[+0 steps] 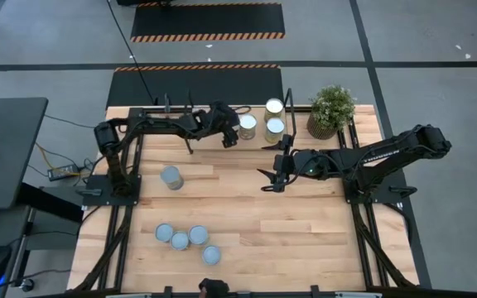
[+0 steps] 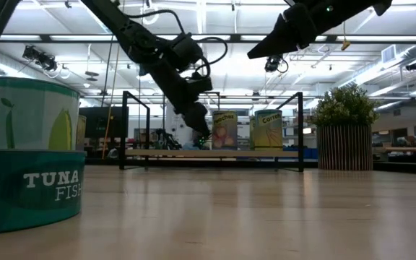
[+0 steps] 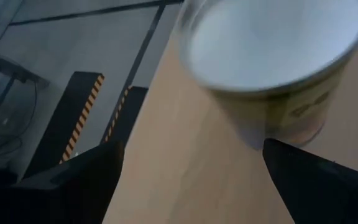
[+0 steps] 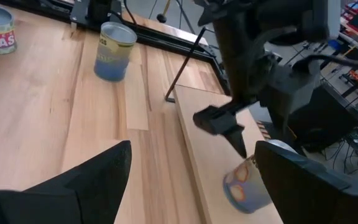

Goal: Pick and place cans onto a shelf
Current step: Put the canned peaches on the shelf

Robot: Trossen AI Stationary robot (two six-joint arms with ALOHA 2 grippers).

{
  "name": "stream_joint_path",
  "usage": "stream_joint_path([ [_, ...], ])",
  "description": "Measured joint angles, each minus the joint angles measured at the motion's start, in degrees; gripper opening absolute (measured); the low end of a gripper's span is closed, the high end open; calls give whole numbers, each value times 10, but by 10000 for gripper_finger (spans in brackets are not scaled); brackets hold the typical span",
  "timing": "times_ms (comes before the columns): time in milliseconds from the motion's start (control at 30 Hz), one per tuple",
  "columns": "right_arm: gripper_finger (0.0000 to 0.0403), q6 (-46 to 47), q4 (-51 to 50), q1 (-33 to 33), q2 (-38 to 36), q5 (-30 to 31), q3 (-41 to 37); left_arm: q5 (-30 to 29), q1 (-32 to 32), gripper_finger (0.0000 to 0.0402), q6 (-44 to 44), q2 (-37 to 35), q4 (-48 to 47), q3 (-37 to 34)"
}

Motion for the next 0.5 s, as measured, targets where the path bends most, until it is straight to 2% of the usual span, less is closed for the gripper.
stream_joint_path([
  [367, 348, 1, -2, 0, 0, 1, 0, -2, -18, 389, -2, 7, 11, 0],
  [500, 348, 2, -2, 0, 0, 1, 0, -29, -14, 389, -7, 7, 18, 0],
])
